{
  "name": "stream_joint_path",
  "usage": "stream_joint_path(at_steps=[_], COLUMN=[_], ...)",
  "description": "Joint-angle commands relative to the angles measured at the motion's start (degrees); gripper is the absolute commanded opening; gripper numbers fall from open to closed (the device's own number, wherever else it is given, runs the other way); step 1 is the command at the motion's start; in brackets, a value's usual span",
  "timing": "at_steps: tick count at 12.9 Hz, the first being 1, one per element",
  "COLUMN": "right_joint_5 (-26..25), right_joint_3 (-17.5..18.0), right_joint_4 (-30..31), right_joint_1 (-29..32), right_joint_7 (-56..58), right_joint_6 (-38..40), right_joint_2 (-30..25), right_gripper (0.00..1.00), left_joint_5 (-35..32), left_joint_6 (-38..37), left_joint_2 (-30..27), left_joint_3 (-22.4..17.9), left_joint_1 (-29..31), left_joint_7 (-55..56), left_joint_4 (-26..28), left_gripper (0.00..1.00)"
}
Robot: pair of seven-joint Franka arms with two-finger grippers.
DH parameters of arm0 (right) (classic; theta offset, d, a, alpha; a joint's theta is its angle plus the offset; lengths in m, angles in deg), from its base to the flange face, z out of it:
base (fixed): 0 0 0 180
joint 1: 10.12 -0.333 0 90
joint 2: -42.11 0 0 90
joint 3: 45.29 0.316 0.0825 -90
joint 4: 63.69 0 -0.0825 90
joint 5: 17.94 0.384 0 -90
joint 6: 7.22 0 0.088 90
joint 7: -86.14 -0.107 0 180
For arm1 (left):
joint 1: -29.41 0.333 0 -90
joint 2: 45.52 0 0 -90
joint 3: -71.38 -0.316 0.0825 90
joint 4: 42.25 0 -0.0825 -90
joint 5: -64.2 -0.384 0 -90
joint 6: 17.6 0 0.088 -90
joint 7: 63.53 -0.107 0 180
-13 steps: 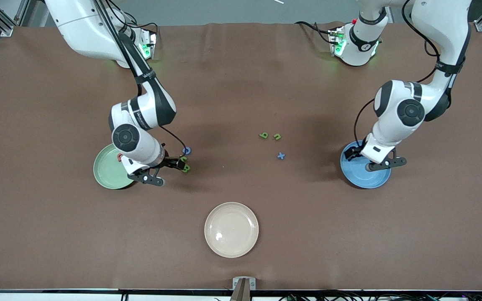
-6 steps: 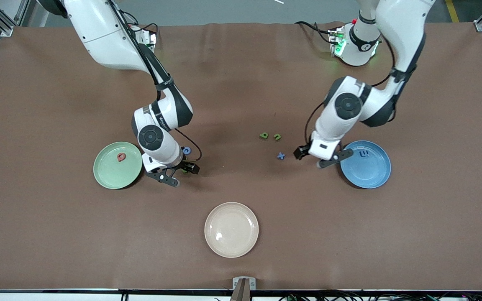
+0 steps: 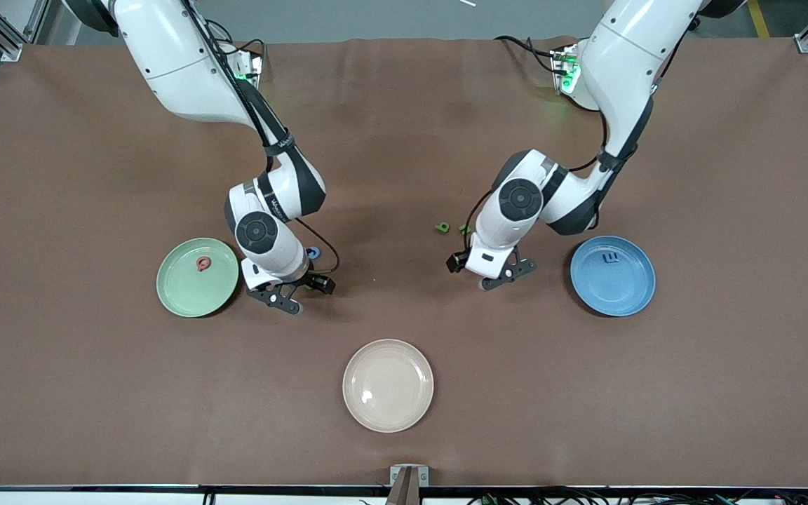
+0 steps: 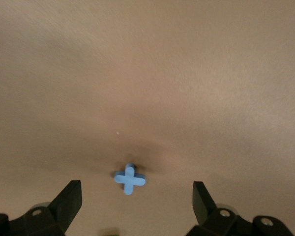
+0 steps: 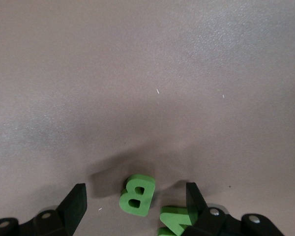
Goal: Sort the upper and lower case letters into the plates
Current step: 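Reach the blue x with the left gripper while the right gripper reaches B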
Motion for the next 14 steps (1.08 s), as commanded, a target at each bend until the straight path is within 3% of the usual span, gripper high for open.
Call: stream_joint_path(at_steps=[1, 5, 10, 12, 14], right_joint_5=[0.49, 0.49, 0.49, 0.49, 0.49], right_joint_3=[-0.39, -0.39, -0.31, -0.31, -0.39], right_joint_4=[-0.45, -0.53, -0.45, -0.45, -0.45], right_joint_1=[-0.54, -0.8, -0.89, -1.15, -1.15], right_joint_7=[-0.79, -0.79, -0.88, -0.88, -0.88], right_joint_6=[-0.53, -0.79, -0.79, -0.79, -0.79], right_joint_2=[0.59, 0.77, 0.95, 0.95, 0.95], right_gripper=[0.88, 0.85, 0.82, 0.78, 0.63], left_joint_5=[-4.13, -4.93, -4.85, -4.93, -4.85], left_joint_6=[-0.93, -0.93, -1.02, -1.02, -1.02], left_joint_2=[2.23, 3.38, 3.38, 3.47, 3.82], left_joint_3=[-0.46, -0.46, -0.46, -0.46, -0.46], left_joint_1=[-0.67, -1.11, -1.02, -1.19, -1.63], left_joint_7=[1.47, 2.61, 3.48, 5.24, 5.51], left_joint_4=[-2.11, -2.46, -2.2, -2.11, -2.11], left_gripper=[0.98, 0.9, 0.64, 0.54, 0.47])
